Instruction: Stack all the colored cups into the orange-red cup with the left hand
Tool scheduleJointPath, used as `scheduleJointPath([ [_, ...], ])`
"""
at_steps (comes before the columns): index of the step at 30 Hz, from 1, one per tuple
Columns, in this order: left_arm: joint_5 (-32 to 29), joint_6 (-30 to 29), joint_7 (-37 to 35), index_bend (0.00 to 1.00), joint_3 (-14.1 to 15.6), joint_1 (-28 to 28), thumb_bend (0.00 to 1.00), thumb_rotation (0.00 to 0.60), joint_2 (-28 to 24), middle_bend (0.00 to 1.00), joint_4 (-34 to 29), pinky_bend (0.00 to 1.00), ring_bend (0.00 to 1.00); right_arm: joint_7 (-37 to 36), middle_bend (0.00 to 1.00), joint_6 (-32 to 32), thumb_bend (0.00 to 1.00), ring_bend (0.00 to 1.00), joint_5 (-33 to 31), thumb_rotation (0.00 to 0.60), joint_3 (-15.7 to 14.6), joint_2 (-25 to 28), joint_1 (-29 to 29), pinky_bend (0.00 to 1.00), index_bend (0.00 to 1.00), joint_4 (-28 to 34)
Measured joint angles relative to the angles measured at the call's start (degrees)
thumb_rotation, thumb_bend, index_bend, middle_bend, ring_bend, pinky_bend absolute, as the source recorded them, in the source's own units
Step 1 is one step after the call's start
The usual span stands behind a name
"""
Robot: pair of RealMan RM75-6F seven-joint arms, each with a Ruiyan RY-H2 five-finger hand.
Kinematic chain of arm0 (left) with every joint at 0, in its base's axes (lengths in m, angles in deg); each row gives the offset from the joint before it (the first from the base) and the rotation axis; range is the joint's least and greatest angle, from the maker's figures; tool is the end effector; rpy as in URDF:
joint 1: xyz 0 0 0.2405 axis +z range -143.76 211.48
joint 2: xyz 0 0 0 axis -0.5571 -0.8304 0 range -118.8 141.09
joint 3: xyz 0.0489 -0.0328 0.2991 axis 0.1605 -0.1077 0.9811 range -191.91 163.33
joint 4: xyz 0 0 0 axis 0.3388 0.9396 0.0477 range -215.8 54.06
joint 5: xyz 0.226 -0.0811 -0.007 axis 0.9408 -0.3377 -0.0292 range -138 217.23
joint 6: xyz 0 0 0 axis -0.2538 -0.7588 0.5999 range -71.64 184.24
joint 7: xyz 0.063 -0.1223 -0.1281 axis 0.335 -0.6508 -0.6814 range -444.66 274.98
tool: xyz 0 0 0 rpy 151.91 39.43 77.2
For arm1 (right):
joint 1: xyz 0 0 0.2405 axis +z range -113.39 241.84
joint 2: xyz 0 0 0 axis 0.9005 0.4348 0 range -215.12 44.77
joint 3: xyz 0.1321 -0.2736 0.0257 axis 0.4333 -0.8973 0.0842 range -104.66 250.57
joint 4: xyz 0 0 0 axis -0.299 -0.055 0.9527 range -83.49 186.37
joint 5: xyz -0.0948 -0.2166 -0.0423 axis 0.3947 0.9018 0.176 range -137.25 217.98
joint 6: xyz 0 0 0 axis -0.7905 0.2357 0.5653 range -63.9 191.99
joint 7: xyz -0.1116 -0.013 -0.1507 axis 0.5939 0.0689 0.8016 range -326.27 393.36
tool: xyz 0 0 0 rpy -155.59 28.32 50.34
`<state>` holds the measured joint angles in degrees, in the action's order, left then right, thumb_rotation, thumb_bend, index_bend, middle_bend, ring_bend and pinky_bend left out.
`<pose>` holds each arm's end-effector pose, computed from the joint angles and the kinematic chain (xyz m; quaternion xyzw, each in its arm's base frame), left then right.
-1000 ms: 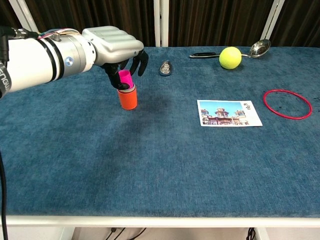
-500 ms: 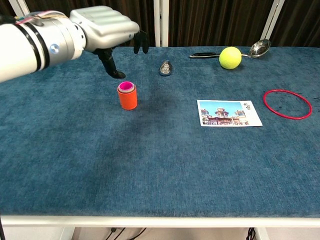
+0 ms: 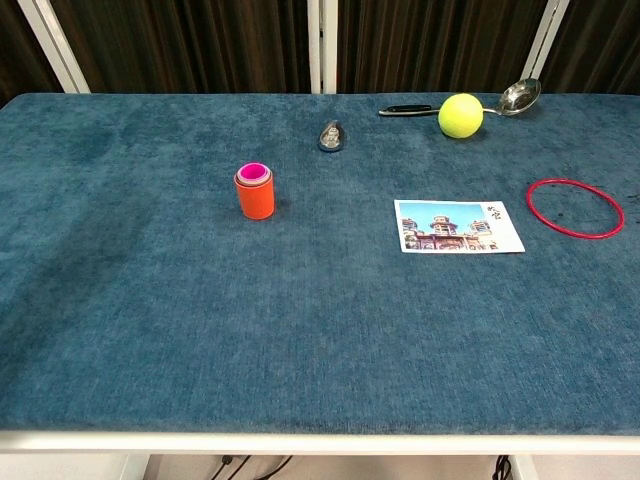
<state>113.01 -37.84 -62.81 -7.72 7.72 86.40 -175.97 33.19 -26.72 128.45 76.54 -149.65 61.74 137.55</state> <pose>-0.2834 0.3086 0.0852 -0.6418 -0.2857 -0.3862 0.5978 -0.4006 -0.1851 0.1789 0.5762 -0.3546 0.3612 0.6417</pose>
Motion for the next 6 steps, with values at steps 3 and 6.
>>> scheduleJointPath([
  [3, 1.97, -3.16, -4.76, 0.1, 2.58, 6.47, 0.14, 0.6, -0.94, 0.07, 3.71, 0.05, 0.02, 0.97, 0.0, 1.18, 0.3, 0.0, 0.75, 0.6, -0.27, 0.31, 0.91, 0.0, 0.0, 1.18],
  [6, 2.89, -3.78, -9.09, 0.1, 3.77, 10.4, 0.14, 0.6, -1.82, 0.07, 6.14, 0.05, 0.02, 3.15, 0.0, 2.44, 0.3, 0.0, 1.97, 0.6, -0.42, 0.71, 2.26, 0.0, 0.0, 3.19],
])
